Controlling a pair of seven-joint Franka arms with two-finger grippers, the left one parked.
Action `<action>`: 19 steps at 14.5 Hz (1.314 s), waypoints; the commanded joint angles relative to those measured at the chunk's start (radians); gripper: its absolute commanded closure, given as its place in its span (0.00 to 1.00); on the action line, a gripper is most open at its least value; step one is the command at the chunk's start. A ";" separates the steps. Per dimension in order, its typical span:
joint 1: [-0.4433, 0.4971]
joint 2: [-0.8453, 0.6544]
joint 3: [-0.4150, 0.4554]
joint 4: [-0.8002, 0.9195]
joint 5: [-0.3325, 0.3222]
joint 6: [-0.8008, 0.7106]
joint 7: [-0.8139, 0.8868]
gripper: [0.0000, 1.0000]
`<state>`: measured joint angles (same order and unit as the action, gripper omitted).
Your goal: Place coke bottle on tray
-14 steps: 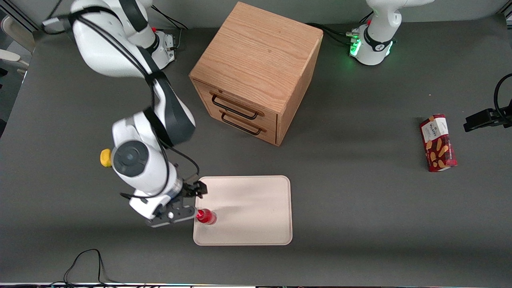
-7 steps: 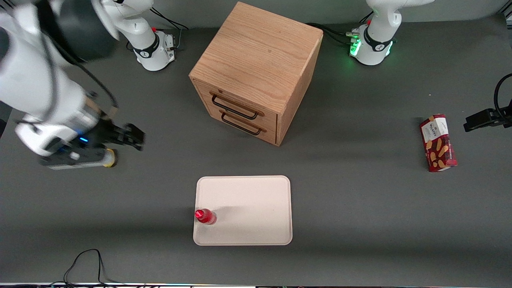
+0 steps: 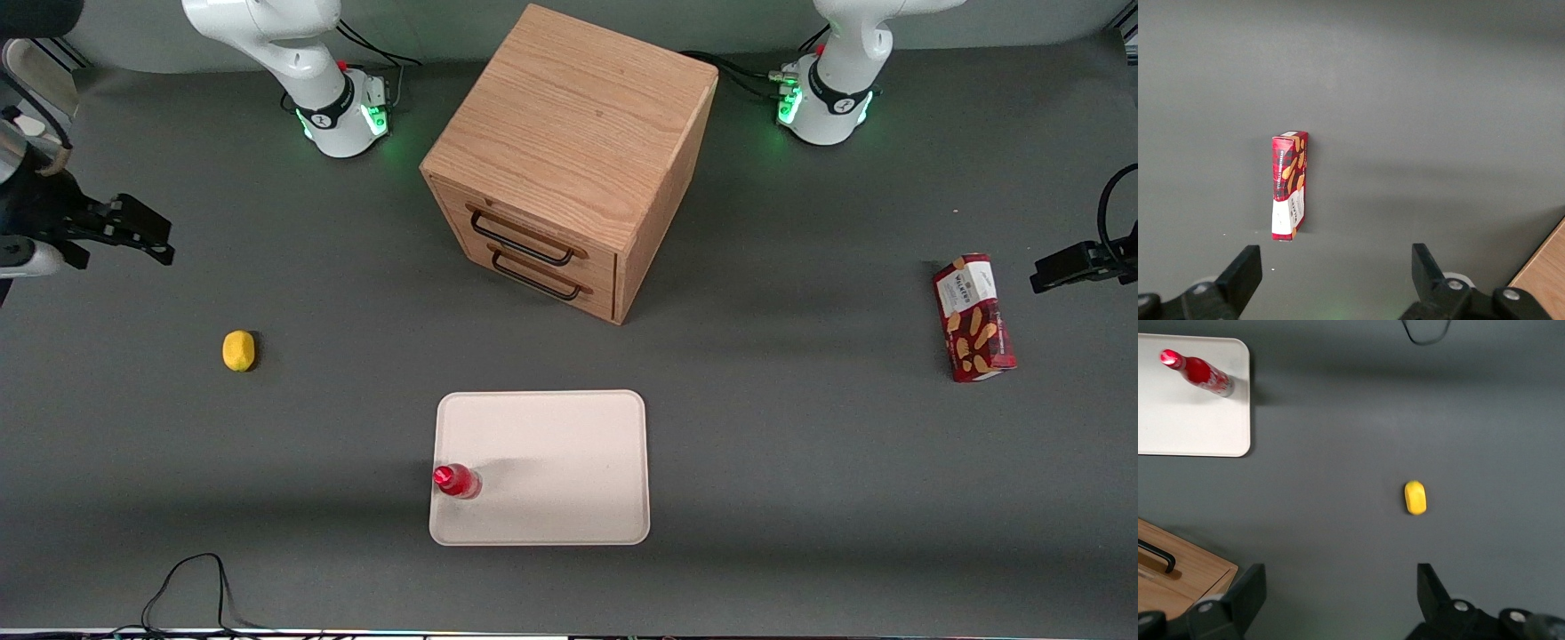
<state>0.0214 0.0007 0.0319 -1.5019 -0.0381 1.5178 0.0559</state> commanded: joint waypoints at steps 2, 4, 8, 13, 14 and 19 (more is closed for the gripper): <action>0.003 -0.038 -0.083 -0.063 0.093 0.036 -0.075 0.00; -0.008 -0.033 -0.089 -0.055 0.084 0.056 -0.154 0.00; -0.006 -0.004 -0.110 -0.030 0.073 0.048 -0.163 0.00; -0.032 -0.007 -0.064 -0.032 0.006 0.039 -0.162 0.00; -0.029 -0.007 -0.064 -0.032 0.006 0.039 -0.163 0.00; 0.018 -0.005 -0.109 -0.032 0.006 0.021 -0.165 0.00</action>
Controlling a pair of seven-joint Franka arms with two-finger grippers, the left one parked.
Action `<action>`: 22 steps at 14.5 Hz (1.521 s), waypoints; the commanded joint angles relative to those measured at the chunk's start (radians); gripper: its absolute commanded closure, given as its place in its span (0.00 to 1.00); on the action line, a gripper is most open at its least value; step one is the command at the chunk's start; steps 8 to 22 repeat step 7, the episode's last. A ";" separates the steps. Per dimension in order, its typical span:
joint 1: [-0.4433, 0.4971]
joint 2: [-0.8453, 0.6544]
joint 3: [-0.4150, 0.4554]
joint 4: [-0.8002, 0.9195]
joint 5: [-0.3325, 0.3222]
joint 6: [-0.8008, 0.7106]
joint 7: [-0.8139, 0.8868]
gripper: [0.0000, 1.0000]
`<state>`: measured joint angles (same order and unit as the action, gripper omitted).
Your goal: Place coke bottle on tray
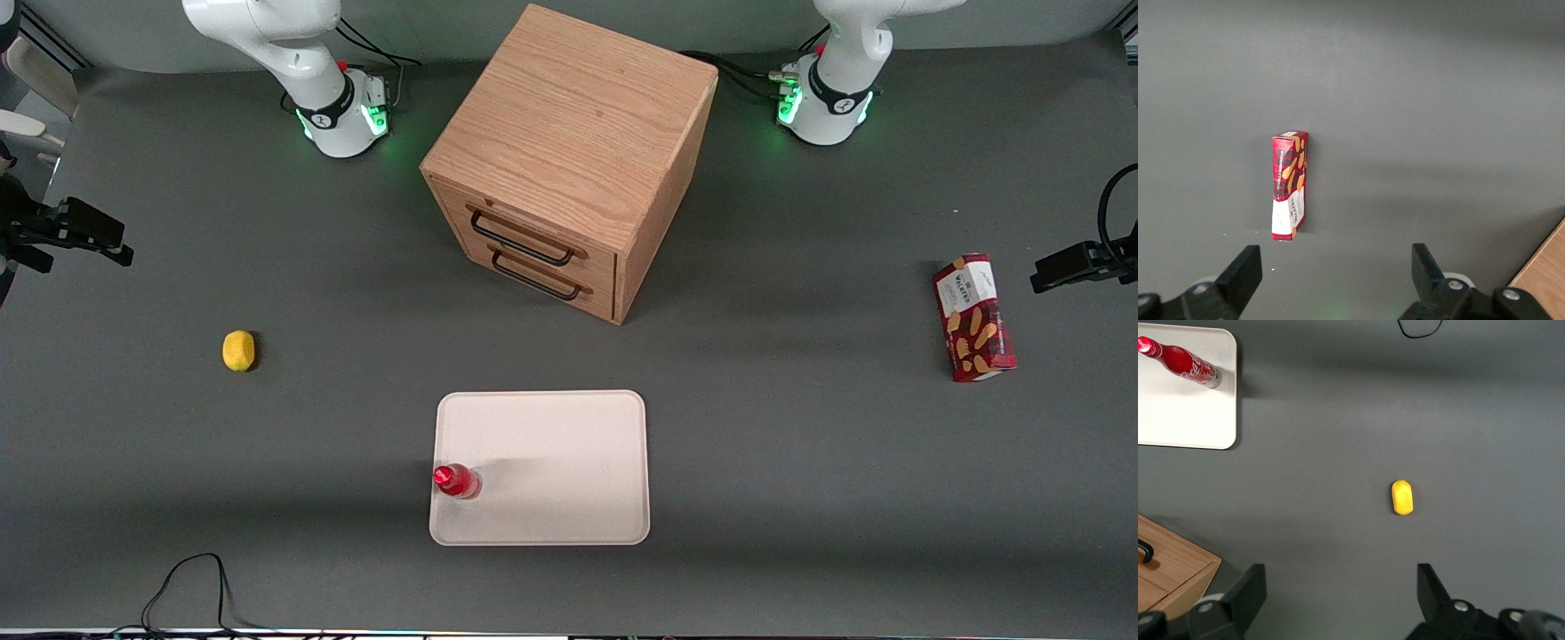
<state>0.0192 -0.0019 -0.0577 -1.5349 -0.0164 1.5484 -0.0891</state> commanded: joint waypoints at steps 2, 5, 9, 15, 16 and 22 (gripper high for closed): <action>0.025 -0.003 -0.025 0.001 -0.014 -0.010 -0.020 0.00; 0.025 -0.003 -0.028 -0.004 -0.014 -0.033 -0.031 0.00; 0.025 -0.003 -0.028 -0.004 -0.013 -0.033 -0.031 0.00; 0.025 -0.003 -0.028 -0.004 -0.013 -0.033 -0.031 0.00; 0.025 -0.003 -0.028 -0.004 -0.013 -0.033 -0.031 0.00; 0.025 -0.003 -0.028 -0.004 -0.013 -0.033 -0.031 0.00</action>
